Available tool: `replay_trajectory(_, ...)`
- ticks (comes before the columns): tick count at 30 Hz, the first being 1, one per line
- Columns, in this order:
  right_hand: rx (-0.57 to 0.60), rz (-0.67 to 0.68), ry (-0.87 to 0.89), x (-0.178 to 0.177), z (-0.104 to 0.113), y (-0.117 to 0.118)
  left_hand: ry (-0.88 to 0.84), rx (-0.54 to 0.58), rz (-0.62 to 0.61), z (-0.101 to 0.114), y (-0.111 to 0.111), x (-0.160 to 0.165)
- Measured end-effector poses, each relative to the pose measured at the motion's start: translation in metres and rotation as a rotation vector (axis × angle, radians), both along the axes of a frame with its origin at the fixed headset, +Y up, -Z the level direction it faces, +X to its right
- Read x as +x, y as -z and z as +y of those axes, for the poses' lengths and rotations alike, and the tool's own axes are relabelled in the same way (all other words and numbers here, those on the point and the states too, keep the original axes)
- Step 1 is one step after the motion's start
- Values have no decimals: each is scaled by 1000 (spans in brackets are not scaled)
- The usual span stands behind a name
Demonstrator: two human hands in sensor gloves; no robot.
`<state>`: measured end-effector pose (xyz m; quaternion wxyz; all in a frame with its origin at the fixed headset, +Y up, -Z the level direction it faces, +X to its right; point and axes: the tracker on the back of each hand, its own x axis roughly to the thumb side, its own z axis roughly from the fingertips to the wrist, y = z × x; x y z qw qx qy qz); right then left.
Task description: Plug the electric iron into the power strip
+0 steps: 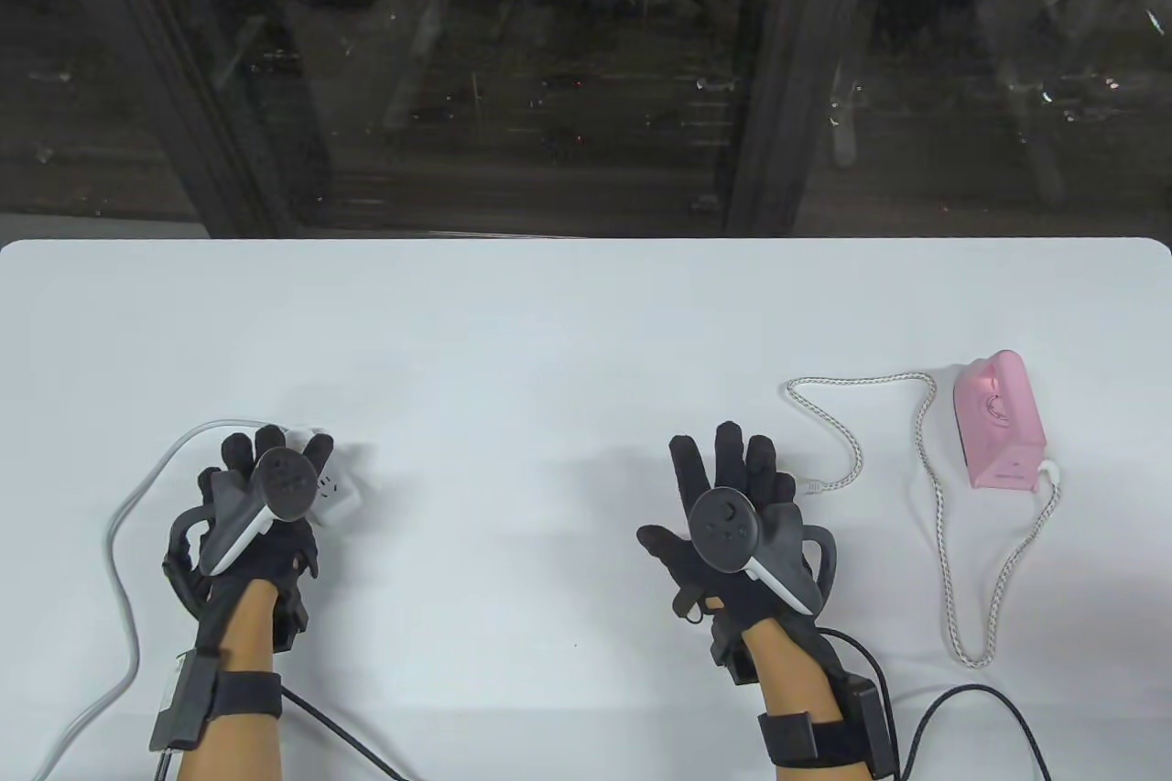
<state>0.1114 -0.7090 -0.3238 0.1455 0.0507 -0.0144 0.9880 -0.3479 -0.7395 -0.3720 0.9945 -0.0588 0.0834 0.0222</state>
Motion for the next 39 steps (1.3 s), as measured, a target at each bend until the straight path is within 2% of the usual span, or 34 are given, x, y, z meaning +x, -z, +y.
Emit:
replay_trajectory(2, -2, 0, -5, 0, 0, 0, 17, -21, -13, -3, 1, 2)
replay_trajectory(4, -4, 1, -2, 0, 0, 0, 34, 20, -29, -5, 2, 4)
replay_trajectory(10, -7, -1, -3, 0, -1, 1, -9, 17, -14, -7, 3, 4)
replay_trajectory(13, -10, -4, -7, 0, -1, 1, -9, -4, -5, -7, 5, 7)
replay_trajectory(16, -16, -4, -2, 0, -2, 1, 0, -77, 21, -3, 9, 11)
replay_trajectory(20, -21, -7, 0, 1, -1, 1, 49, 12, -1, -4, 10, 11)
replay_trajectory(29, -24, -8, 3, 1, -1, 2, 38, -34, -5, -9, 13, 13)
replay_trajectory(34, -22, -14, 6, 2, -1, 2, 79, 34, -16, -5, 13, 16)
replay_trajectory(39, -29, -21, 7, 4, -3, 3, 81, 31, -40, -7, 14, 17)
